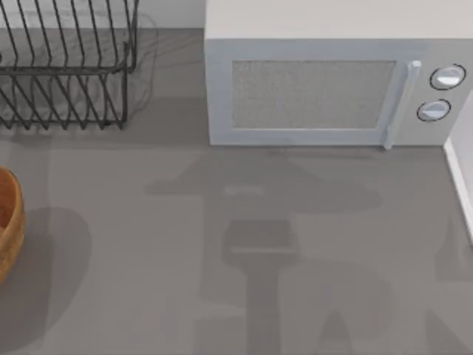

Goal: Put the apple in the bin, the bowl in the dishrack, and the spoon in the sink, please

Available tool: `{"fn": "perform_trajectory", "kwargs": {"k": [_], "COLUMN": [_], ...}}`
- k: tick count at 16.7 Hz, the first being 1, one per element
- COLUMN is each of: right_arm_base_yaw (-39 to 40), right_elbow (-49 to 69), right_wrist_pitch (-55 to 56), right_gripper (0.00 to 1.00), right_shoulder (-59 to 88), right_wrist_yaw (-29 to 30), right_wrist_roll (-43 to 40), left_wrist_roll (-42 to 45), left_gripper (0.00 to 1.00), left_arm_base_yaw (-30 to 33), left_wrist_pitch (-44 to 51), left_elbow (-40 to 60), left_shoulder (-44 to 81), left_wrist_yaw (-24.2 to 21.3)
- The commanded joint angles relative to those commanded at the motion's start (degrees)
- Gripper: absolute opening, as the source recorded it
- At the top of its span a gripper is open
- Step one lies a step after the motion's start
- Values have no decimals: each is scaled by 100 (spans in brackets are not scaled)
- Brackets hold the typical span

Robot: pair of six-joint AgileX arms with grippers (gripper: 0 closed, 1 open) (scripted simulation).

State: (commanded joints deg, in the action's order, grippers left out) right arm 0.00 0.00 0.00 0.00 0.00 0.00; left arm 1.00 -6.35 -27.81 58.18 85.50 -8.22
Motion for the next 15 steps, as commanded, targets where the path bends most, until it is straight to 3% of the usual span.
{"fn": "perform_trajectory", "kwargs": {"k": [5, 12, 15], "right_arm_base_yaw": [0, 0, 0], "right_elbow": [0, 0, 0], "right_wrist_pitch": [0, 0, 0], "right_gripper": [100, 100, 100], "right_shoulder": [0, 0, 0], "right_wrist_yaw": [0, 0, 0], "right_wrist_roll": [0, 0, 0], "left_wrist_roll": [2, -10, -10], "left_gripper": [0, 0, 23], "left_arm_base_yaw": [206, 253, 253], "left_wrist_pitch": [-1687, -1977, -1977], "left_elbow": [-426, -526, -526], "left_shoulder": [1258, 1509, 1509], "left_wrist_yaw": [176, 217, 217]}}
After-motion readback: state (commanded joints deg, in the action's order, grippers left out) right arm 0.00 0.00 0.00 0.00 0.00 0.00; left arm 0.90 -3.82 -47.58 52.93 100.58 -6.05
